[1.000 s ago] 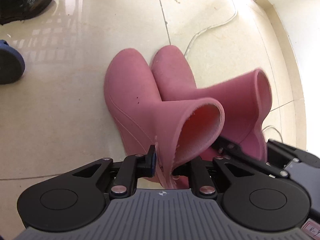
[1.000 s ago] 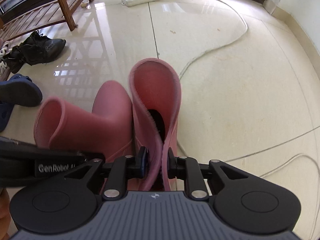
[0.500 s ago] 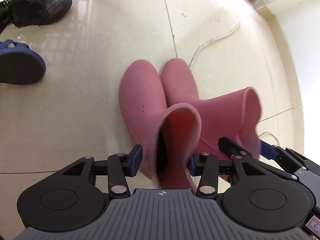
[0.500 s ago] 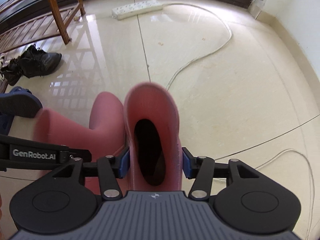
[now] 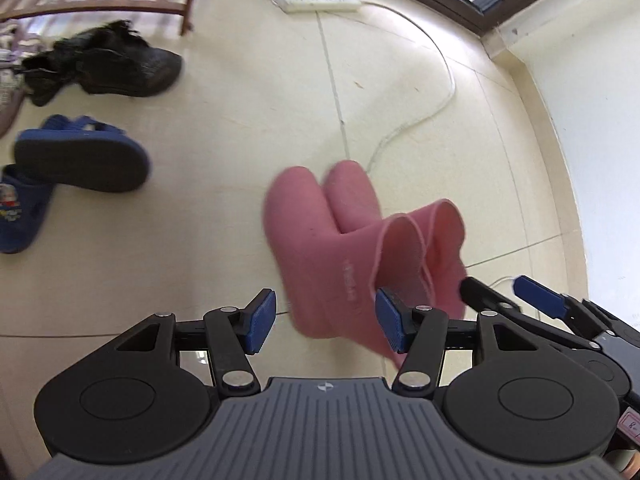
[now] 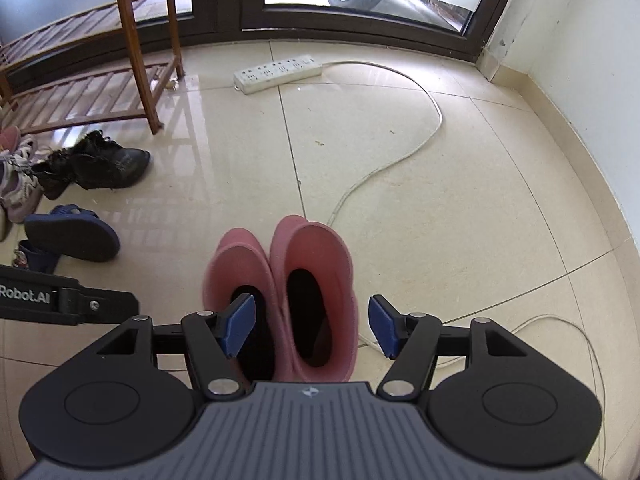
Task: Organize scattered shoes
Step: 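Set the pink boots down on the floor and open both grippers, then move both grippers toward the navy blue slides near the shoe rack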
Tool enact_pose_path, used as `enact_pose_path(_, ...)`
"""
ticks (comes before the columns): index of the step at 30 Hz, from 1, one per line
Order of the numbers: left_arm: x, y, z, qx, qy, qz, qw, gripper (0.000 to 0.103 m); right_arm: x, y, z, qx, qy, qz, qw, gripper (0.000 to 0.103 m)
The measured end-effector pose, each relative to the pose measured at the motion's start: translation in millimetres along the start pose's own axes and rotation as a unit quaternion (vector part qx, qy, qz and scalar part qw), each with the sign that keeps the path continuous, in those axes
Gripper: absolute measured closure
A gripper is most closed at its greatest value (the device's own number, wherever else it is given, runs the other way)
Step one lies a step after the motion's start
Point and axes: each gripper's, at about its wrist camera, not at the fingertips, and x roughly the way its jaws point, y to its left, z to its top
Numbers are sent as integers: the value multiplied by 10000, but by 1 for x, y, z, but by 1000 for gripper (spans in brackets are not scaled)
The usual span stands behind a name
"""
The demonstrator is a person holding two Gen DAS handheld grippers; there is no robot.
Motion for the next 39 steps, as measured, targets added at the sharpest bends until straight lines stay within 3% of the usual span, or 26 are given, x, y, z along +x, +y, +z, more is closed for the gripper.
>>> enact_pose_path(6,-38,23,1,-151,-210,168,9995,45,-26,20,-3,-14,-118,180,9998,34)
enact_pose_path(12,-80,39,-5,482,-666,632,9946,45,-39,43,1,-231,-258,362,9987,32)
enact_pose_path(17,-111,66,-17,1191,-796,1130,9832,45,-46,74,7,-532,-355,585,9962,32)
enact_pose_path(21,-133,82,-25,1898,-912,1555,9651,45,-46,95,7,-686,-343,791,9939,31)
enact_pose_path(23,-145,93,-27,2007,-930,1638,9614,44,-44,107,6,-757,-325,882,9927,30)
enact_pose_path(30,-166,148,-11,1584,-573,1827,9686,43,-32,146,3,-921,-240,1116,9892,30)
enact_pose_path(36,-177,175,15,1736,-792,1996,9611,42,-21,179,13,-1086,-154,1307,9853,29)
enact_pose_path(39,-169,193,29,1556,-869,1830,9668,42,-8,192,23,-1013,-139,1413,9847,28)
